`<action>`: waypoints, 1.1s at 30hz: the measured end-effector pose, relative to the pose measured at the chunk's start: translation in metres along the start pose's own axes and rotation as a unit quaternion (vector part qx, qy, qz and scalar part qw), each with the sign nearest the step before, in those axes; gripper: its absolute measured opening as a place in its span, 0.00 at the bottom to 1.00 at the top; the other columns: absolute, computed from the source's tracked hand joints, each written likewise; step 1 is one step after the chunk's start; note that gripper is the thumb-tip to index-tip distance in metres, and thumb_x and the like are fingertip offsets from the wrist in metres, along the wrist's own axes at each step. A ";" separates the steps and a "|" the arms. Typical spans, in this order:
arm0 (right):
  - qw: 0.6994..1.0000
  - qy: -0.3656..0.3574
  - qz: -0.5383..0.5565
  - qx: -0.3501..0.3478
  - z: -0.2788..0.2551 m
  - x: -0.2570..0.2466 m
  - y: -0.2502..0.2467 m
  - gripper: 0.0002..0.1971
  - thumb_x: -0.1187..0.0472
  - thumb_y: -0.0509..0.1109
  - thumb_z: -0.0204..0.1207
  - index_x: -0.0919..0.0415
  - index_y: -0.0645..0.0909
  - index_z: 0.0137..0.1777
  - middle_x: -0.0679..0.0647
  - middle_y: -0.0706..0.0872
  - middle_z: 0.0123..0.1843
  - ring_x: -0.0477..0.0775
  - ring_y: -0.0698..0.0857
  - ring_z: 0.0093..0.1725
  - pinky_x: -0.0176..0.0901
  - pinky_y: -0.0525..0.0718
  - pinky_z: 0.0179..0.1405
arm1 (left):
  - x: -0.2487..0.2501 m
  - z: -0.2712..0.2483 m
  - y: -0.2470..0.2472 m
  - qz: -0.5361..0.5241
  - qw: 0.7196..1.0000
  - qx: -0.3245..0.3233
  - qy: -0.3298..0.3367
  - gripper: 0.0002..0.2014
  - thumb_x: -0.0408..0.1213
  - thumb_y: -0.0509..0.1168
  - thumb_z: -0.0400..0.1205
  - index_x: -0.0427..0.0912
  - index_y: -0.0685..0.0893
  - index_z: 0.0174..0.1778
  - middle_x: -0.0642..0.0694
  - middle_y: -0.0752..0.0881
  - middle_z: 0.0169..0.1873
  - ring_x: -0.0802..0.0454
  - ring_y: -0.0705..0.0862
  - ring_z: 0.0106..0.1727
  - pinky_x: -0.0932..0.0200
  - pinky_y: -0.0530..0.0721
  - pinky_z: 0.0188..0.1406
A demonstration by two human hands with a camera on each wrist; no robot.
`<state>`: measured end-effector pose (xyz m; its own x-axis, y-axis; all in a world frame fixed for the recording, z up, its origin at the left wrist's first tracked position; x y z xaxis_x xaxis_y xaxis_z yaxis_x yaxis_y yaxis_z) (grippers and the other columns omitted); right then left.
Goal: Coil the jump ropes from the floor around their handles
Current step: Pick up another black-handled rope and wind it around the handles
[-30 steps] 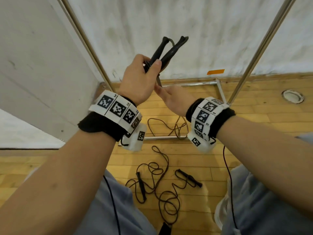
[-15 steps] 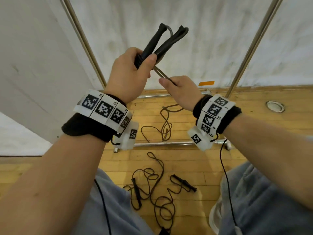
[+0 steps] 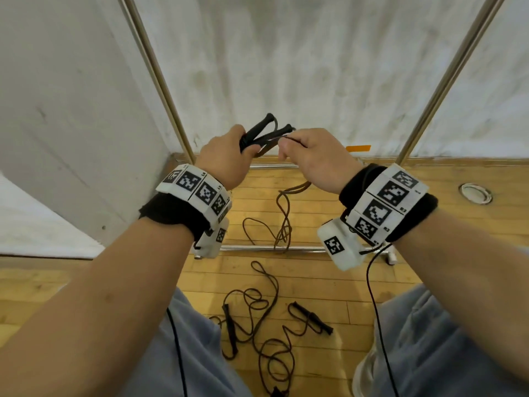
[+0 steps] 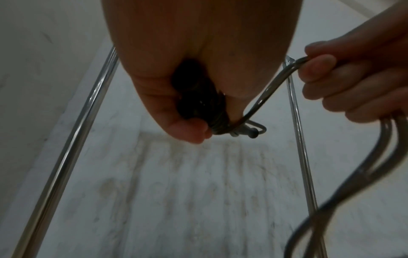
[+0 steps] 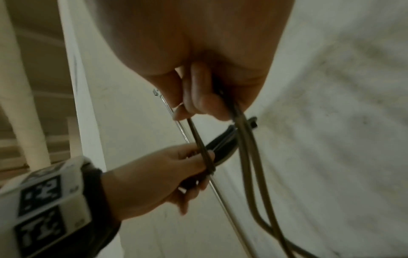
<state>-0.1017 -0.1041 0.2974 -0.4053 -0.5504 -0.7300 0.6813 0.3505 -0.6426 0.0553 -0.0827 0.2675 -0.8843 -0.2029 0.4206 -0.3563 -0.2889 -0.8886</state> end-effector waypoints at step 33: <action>0.952 0.215 0.174 -0.129 0.014 0.090 0.005 0.25 0.45 0.57 0.83 0.57 0.70 0.26 0.47 0.71 0.17 0.46 0.66 0.16 0.39 0.66 0.23 | 0.056 -0.036 0.009 -0.113 0.970 -0.028 0.212 0.08 0.52 0.64 0.75 0.54 0.75 0.44 0.60 0.75 0.26 0.64 0.74 0.27 0.74 0.69 0.26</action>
<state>-0.1262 -0.1629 0.2317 -0.4321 -0.0249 -0.9015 0.6702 0.6600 -0.3395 -0.0085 -0.0629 0.2766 -0.8226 0.2665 0.5023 -0.5602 -0.2281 -0.7964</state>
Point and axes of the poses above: each hand's wrist, its own z-axis towards the middle knuckle, its own y-axis out of the palm, x = y × z, the point moved 6 cm from there along z, towards the middle knuckle
